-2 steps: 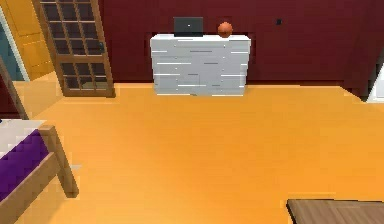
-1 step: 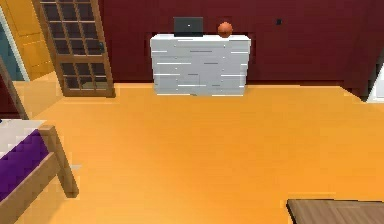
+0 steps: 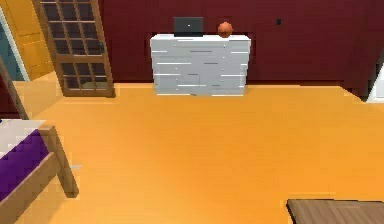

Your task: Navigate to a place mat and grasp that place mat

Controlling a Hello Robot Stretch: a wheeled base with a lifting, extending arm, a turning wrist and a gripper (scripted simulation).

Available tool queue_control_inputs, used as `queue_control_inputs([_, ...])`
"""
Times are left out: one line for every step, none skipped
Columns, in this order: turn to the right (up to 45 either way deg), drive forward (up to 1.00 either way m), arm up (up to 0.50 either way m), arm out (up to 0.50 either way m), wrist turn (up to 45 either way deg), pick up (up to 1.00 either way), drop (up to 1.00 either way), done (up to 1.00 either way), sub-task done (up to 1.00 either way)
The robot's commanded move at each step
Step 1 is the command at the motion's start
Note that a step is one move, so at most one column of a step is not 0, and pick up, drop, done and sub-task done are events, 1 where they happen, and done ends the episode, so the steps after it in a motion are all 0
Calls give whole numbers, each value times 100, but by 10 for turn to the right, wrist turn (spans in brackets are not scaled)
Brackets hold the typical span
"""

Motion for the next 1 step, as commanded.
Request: queue_control_inputs([0,0,0,0,150,0,0,0,0])
